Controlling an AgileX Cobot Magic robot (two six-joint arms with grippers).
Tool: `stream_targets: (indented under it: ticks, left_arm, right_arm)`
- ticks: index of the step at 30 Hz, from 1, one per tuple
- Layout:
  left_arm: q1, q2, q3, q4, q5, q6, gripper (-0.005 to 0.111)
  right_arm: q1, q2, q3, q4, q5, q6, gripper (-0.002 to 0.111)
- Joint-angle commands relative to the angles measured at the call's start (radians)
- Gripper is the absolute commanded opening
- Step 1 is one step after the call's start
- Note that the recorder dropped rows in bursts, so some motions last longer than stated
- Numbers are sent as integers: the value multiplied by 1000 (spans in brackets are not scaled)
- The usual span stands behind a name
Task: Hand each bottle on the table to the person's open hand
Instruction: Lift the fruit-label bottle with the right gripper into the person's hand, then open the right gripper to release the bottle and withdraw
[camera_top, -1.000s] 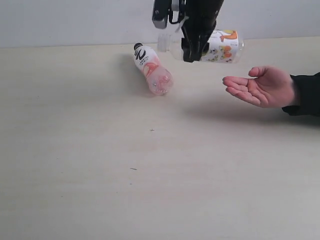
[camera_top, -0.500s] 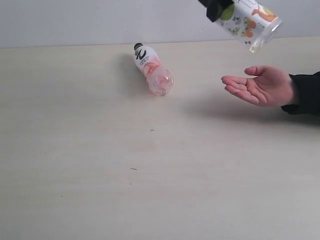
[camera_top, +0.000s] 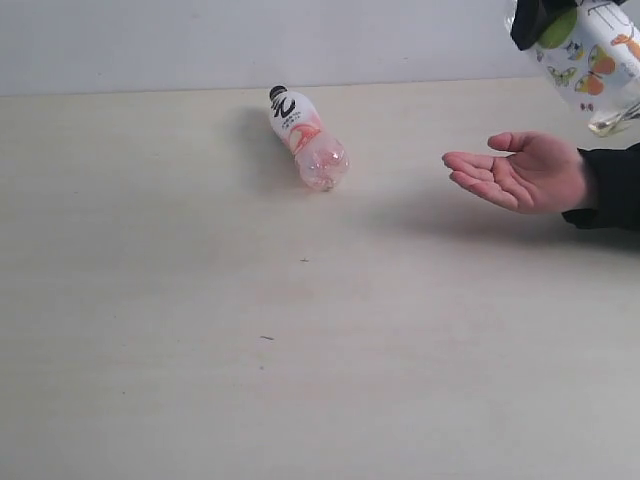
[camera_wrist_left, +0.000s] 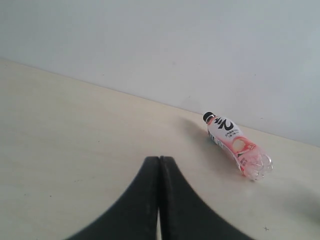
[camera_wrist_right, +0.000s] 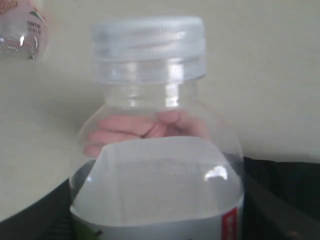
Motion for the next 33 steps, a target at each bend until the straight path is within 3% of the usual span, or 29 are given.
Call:
stream_targets:
  ticks: [1,33]
  left_arm:
    - [-3,-5,0,4,3,2,0]
    - [-3,-5,0,4,3,2,0]
  right_arm:
    - [-3,-11,53,7,-7,44,0]
    - [0,218,126,14,-153,132,0]
